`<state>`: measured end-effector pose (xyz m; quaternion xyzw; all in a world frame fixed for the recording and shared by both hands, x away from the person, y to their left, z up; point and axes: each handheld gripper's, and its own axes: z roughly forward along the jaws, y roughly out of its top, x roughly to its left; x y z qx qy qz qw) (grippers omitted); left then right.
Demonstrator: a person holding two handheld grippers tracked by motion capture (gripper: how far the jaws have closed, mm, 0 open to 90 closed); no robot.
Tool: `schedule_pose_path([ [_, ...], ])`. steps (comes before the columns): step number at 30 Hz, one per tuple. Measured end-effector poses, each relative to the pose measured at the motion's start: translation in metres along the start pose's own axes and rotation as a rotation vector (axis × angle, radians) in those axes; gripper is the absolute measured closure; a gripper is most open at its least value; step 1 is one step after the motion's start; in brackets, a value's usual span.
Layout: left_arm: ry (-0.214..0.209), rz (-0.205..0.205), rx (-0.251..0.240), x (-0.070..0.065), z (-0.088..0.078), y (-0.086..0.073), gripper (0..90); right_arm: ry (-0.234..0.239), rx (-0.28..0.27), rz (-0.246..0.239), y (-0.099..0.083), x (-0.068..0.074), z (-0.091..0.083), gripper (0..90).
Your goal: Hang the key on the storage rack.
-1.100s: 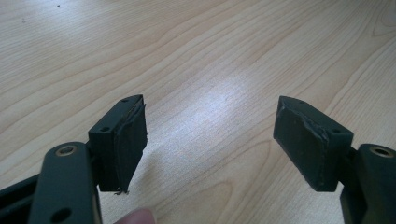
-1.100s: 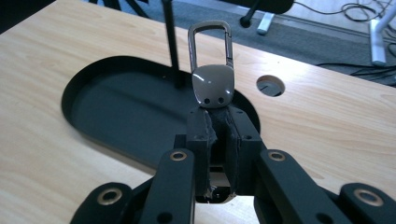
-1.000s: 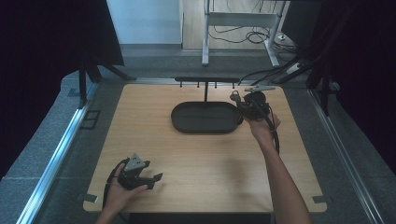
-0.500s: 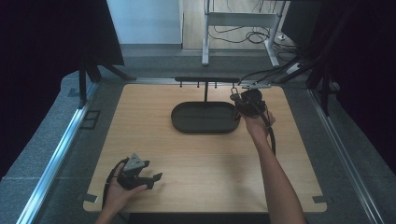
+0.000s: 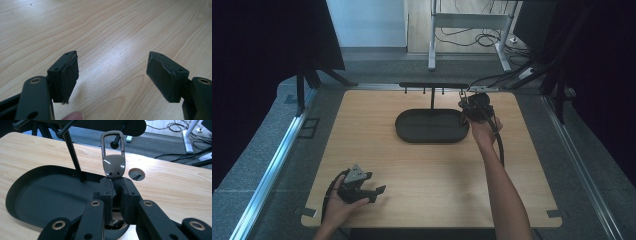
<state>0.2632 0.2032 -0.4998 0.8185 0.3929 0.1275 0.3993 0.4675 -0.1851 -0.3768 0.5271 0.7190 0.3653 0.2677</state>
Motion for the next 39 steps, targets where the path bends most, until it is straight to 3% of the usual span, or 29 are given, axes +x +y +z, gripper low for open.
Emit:
schedule_pose_path([
  [17, 0.001, -0.002, -0.001, 0.001, 0.000, 0.000, 26.2, 0.006, -0.027, 0.046, -0.005, -0.002, 0.022, 80.7],
  [22, 0.002, -0.002, -0.002, 0.001, -0.001, 0.000, 26.2, -0.007, -0.027, 0.014, -0.008, 0.001, 0.026, 80.1],
  [28, 0.001, 0.001, 0.002, 0.000, 0.001, 0.000, 26.2, 0.006, -0.018, 0.010, -0.009, 0.000, 0.026, 79.0],
  [33, 0.003, -0.002, 0.002, 0.001, 0.000, 0.000, 26.2, -0.003, -0.022, -0.026, -0.011, 0.002, 0.026, 57.4],
  [39, 0.003, 0.001, 0.003, 0.000, 0.001, 0.000, 26.2, -0.018, -0.030, -0.047, -0.013, 0.005, 0.023, 45.7],
])
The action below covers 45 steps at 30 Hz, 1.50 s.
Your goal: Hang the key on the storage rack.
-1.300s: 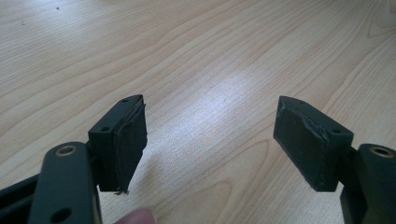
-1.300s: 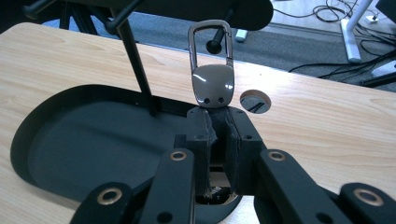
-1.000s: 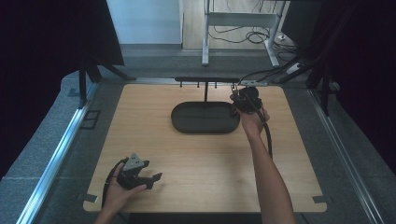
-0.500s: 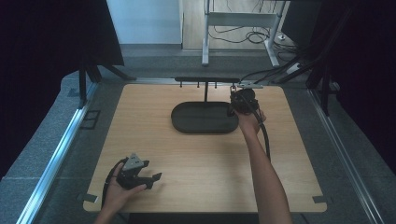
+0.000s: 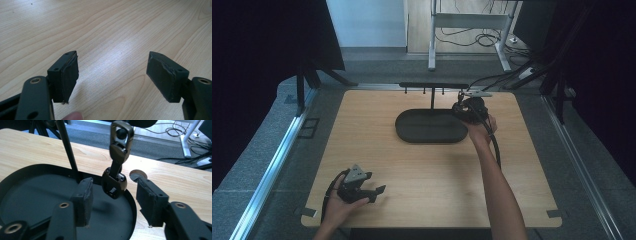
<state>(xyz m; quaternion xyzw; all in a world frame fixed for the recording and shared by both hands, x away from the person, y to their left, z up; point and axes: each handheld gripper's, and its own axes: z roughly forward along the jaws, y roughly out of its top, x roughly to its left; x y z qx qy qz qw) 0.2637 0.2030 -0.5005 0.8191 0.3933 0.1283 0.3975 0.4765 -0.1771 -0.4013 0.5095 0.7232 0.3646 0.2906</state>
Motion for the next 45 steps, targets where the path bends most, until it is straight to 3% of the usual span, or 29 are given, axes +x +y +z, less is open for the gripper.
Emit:
schedule_pose_path([
  [6, 0.000, -0.002, 0.001, 0.000, 0.000, 0.000, 26.2, 0.009, 0.001, -0.029, -0.003, 0.005, -0.006, 44.6],
  [21, 0.002, 0.008, 0.009, -0.003, 0.002, 0.000, 26.2, 0.106, -0.036, -0.087, -0.024, 0.010, -0.043, 44.1],
  [37, 0.000, 0.018, 0.019, -0.008, 0.007, 0.000, 26.2, 0.247, -0.020, -0.149, -0.086, 0.010, -0.084, 44.6],
  [45, 0.001, 0.017, 0.022, -0.008, 0.007, -0.001, 26.2, 0.323, -0.040, -0.181, -0.123, 0.019, -0.098, 44.6],
])
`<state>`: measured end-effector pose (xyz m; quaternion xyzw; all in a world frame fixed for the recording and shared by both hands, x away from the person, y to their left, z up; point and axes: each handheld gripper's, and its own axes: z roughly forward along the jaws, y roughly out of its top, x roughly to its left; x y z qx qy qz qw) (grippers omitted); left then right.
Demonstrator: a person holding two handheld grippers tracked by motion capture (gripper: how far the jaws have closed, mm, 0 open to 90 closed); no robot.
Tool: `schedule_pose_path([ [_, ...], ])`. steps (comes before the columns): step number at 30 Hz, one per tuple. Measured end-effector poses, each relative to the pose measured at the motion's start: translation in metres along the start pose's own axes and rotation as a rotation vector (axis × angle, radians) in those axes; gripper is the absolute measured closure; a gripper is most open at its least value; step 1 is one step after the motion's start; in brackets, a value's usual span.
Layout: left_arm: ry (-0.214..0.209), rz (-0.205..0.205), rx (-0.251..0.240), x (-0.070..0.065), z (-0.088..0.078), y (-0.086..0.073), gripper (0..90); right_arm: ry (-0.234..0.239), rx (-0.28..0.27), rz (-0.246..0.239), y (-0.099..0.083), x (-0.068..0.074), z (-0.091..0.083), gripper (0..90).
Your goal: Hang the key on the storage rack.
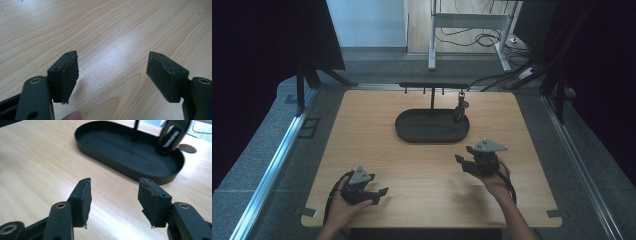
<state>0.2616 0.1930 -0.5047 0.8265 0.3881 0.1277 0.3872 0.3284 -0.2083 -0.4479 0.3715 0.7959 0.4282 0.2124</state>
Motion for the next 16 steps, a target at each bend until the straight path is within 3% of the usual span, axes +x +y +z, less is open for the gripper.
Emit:
schedule_pose_path([
  [7, -0.003, 0.006, 0.009, -0.002, 0.003, 0.000, 26.2, 0.040, -0.006, 0.006, -0.029, 0.014, -0.002, 44.6],
  [13, -0.004, 0.007, 0.007, -0.003, 0.003, 0.000, 26.2, 0.049, 0.003, -0.012, -0.032, 0.017, -0.001, 44.4],
  [16, -0.005, 0.005, 0.005, -0.002, 0.002, 0.000, 26.2, 0.063, 0.000, 0.002, -0.033, 0.018, -0.001, 44.3],
])
